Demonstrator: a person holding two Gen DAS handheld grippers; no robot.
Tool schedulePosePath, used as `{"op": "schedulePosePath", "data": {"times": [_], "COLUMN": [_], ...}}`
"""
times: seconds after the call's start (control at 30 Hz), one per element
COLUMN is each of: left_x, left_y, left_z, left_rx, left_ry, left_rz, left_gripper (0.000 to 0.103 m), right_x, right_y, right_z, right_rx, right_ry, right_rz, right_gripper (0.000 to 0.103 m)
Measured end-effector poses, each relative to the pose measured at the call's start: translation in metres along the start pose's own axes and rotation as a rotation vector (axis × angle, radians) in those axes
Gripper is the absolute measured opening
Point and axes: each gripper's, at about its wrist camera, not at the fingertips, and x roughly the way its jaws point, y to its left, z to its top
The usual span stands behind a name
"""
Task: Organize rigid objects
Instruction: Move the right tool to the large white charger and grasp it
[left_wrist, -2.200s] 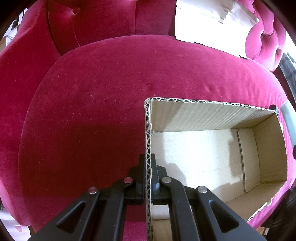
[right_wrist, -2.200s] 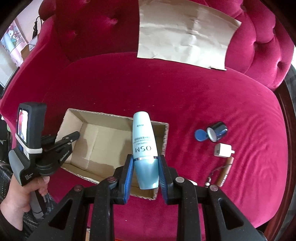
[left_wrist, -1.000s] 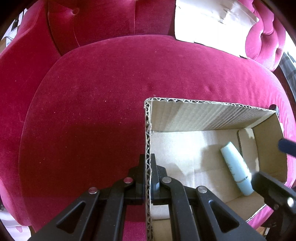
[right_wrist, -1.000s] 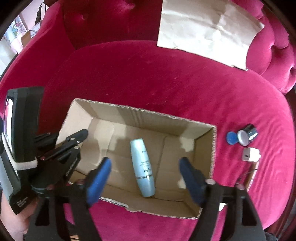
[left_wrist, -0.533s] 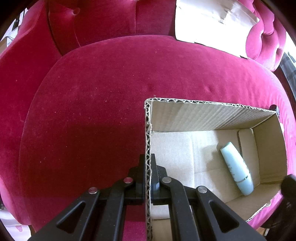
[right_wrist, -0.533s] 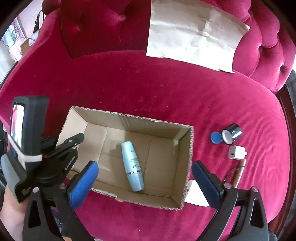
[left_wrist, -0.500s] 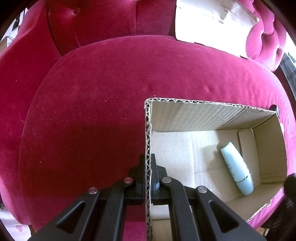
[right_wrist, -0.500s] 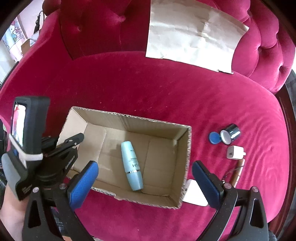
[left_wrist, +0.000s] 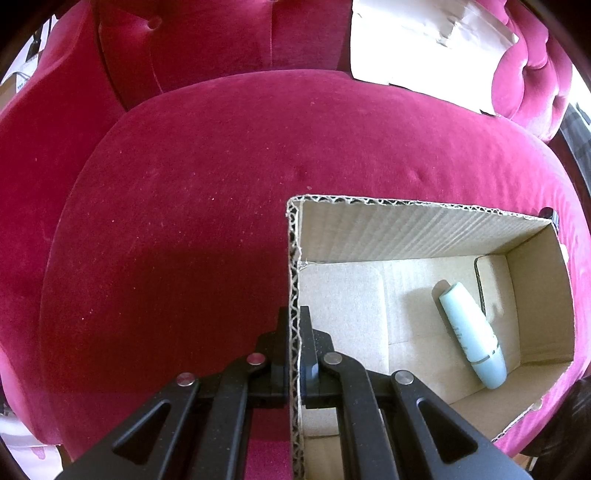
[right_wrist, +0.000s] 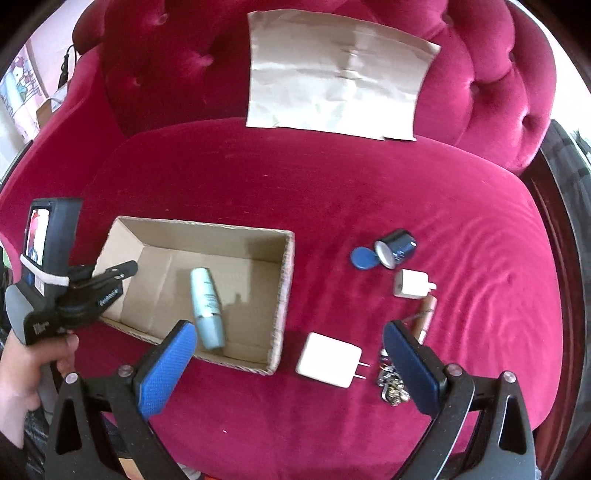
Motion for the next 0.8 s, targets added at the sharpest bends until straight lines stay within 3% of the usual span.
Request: {"op": "schedulePosePath", "data": {"times": [0.37, 0.8], "left_x": [0.001, 0.0], "left_y": [-0.001, -0.002], "left_z": [-0.001, -0.002], "left_rx": [0.002, 0.006], "left_ry": [-0.002, -0.002], "left_rz": [0.004, 0.007], "left_gripper": [0.003, 0.003], "right_x": [0.008, 0.044], "right_y": [-0.038, -0.043], "right_z": [-0.028, -0.05], "right_rx": [0.014, -0.023], "right_ry": [0.008, 0.042], "right_rz": [-0.015, -0.009], "right_gripper": [0.103, 0.103]}}
